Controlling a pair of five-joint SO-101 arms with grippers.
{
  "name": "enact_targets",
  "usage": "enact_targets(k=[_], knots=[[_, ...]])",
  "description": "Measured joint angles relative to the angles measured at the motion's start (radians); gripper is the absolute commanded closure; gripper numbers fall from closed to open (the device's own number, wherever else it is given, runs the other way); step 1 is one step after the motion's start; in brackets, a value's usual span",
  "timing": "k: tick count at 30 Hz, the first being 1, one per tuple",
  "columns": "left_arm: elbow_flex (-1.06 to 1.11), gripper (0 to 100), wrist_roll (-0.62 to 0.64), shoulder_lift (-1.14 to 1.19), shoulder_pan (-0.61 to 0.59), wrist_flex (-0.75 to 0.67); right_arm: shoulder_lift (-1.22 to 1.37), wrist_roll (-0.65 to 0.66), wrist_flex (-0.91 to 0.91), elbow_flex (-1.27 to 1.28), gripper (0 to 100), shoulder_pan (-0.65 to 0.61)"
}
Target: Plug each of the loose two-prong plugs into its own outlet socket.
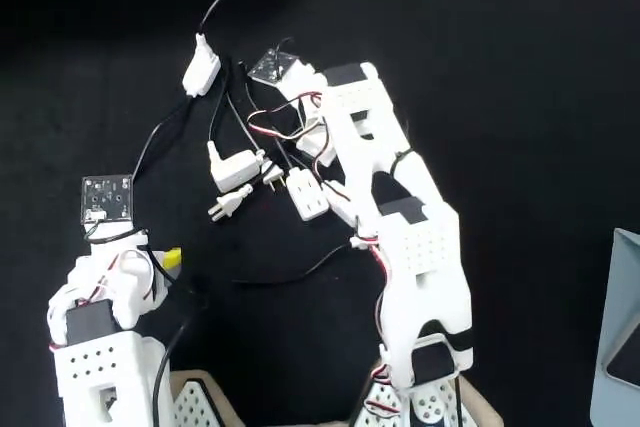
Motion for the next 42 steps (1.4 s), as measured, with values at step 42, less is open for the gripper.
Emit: enact_targets(k=[42], knots=[[0.009,70,0.000,0.000,0.000,0.000,-0.011,-0.017,0.034,-0.052,98.7,0.005]])
